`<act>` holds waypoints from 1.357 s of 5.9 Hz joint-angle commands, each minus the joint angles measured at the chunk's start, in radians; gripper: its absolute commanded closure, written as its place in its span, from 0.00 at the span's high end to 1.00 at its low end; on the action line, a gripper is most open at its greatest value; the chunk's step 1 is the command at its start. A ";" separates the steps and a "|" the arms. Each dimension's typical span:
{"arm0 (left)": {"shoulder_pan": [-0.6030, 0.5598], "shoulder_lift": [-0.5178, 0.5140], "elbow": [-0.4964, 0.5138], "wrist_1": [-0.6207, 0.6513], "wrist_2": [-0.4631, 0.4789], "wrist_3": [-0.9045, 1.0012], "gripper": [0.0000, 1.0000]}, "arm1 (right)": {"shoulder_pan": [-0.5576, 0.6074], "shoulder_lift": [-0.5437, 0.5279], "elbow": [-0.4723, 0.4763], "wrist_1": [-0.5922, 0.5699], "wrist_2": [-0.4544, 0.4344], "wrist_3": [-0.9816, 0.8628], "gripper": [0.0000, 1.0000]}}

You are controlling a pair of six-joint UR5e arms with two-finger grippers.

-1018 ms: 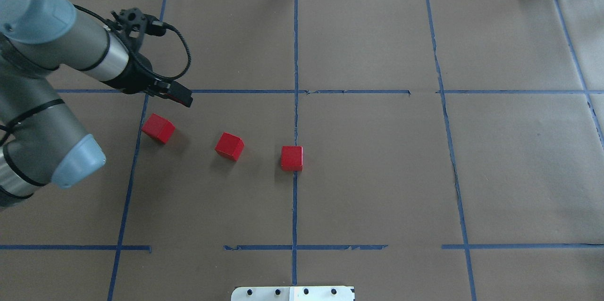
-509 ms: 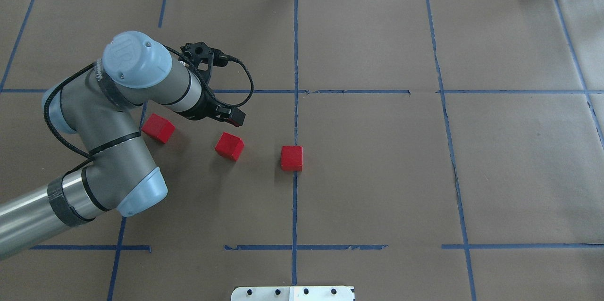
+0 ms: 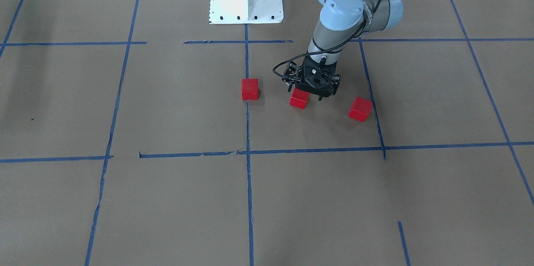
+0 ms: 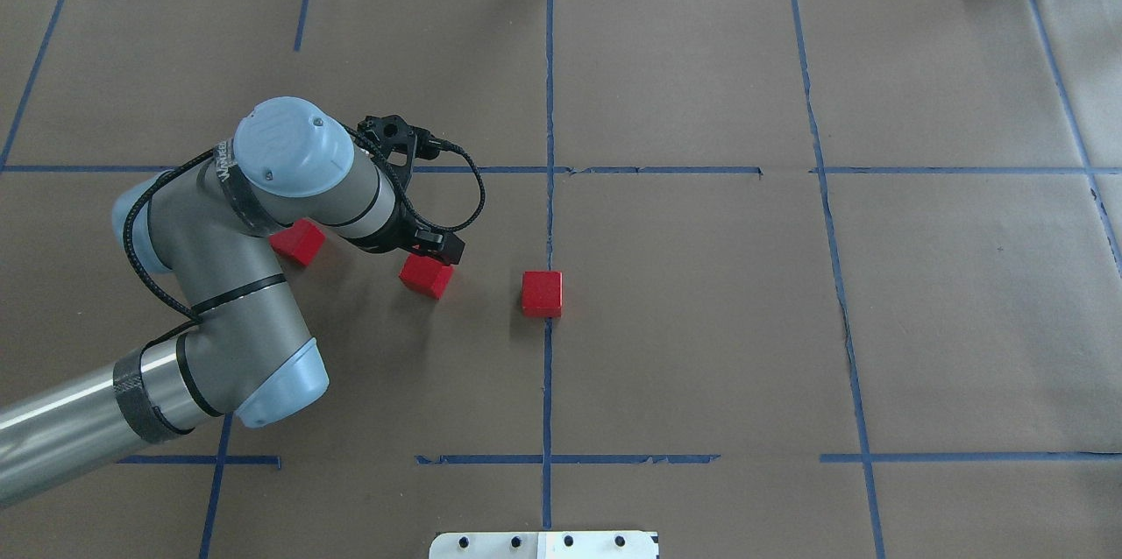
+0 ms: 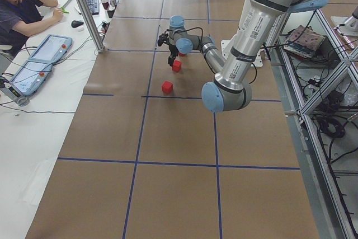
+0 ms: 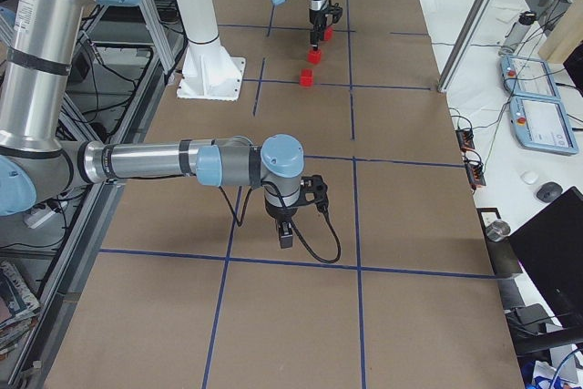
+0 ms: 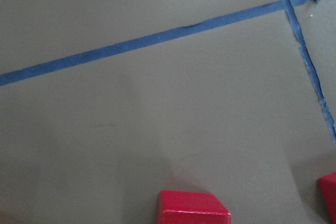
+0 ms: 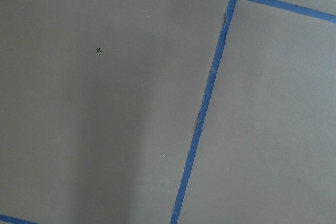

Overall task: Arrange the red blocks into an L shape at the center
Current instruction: 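Lower the left gripper onto the red cube nearer the center and grasp it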

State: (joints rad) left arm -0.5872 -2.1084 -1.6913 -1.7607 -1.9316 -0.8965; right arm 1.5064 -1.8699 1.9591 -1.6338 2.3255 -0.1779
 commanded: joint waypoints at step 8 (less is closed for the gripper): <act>-0.012 -0.141 0.108 0.150 0.042 -0.018 0.27 | 0.000 0.000 -0.009 0.002 0.002 -0.002 1.00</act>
State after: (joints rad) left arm -0.5727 -2.1962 -1.5833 -1.6965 -1.8867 -0.9121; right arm 1.5064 -1.8699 1.9489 -1.6323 2.3270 -0.1795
